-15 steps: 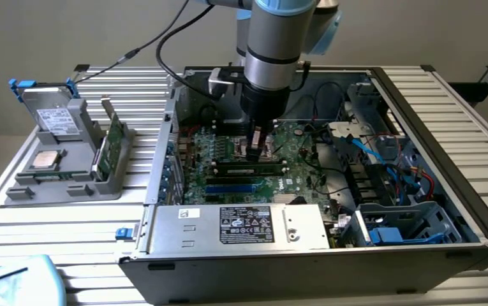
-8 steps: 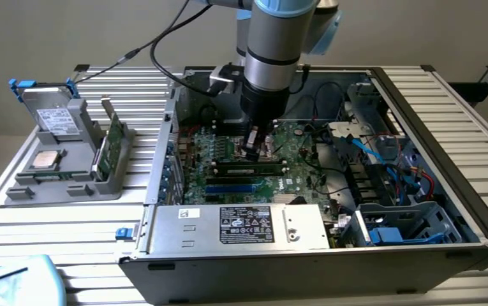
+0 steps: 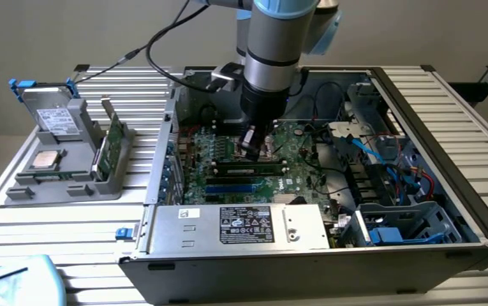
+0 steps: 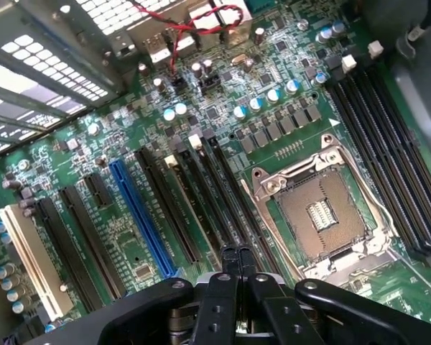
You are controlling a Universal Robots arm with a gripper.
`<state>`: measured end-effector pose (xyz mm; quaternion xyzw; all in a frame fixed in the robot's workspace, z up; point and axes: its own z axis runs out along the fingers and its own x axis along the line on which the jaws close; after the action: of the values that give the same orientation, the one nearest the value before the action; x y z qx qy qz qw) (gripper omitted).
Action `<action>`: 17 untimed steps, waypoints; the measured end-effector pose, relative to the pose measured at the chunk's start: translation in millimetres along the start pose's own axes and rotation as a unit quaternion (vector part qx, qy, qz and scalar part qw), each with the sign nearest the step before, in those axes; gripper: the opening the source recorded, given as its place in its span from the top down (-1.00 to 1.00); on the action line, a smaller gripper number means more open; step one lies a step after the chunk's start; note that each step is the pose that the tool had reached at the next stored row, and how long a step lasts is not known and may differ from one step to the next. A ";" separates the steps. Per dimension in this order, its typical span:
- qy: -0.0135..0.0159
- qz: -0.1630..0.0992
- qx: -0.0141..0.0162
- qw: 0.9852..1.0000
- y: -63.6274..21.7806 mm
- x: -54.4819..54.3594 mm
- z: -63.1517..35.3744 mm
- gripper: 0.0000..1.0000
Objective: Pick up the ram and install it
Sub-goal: 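Press down the ram until it locks into place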
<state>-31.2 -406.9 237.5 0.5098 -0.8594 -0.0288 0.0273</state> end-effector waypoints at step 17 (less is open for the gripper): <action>-0.011 0.137 -0.002 0.990 -0.2 -0.1 2.9 0.79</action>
<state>-31.1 -406.8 234.5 0.3866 -0.9214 -0.0323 0.0230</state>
